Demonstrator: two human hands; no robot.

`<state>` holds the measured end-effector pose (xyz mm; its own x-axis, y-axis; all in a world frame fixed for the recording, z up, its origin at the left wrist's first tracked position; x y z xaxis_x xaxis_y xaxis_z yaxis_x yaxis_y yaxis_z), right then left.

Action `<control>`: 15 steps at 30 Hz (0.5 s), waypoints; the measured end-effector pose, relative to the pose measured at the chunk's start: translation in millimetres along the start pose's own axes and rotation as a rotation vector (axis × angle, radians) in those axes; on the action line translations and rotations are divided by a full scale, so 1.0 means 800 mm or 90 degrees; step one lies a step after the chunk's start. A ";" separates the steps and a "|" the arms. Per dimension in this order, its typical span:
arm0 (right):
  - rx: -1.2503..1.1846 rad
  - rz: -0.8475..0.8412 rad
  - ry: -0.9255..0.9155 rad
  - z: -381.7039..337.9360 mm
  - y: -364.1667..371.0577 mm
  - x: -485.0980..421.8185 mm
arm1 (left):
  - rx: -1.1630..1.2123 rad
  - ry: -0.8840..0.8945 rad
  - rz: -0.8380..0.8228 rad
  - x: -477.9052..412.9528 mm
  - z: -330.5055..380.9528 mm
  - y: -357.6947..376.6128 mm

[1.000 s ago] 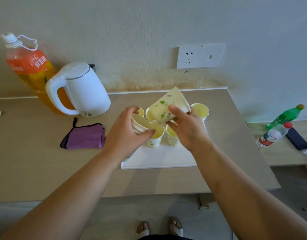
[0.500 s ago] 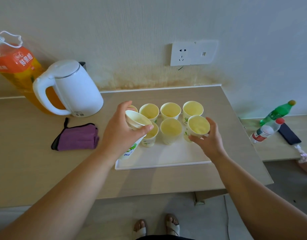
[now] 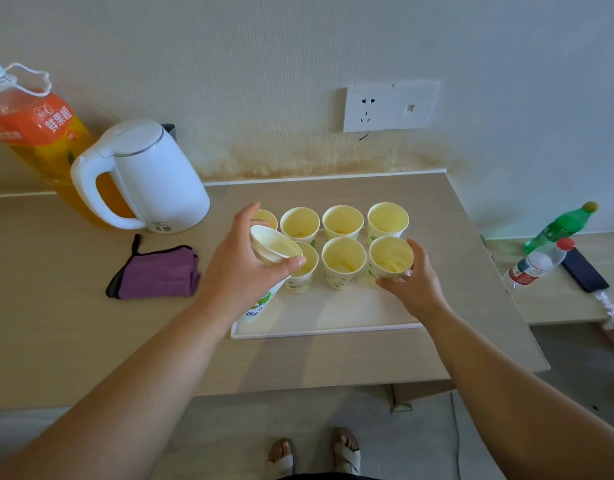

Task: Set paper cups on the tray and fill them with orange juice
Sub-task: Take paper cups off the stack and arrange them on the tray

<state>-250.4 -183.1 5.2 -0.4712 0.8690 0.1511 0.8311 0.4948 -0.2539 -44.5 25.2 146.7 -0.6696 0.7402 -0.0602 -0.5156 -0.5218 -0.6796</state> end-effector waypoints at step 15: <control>0.068 0.099 -0.294 -0.123 0.019 0.076 | -0.056 0.006 0.013 0.007 0.004 0.004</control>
<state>-237.0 -123.5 104.6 -0.4453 0.8329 -0.3285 0.8786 0.3358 -0.3396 -51.4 26.2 146.1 -0.6741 0.7342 -0.0808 -0.4527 -0.4972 -0.7402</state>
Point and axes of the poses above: each hand's wrist, its own x-axis away from the middle knuckle, its own y-axis out of the palm, z = x × y, the point moved 8 cm from there along -x, towards the middle knuckle, and after that the axes turned 7 degrees about -x, right-handed, at the moved point
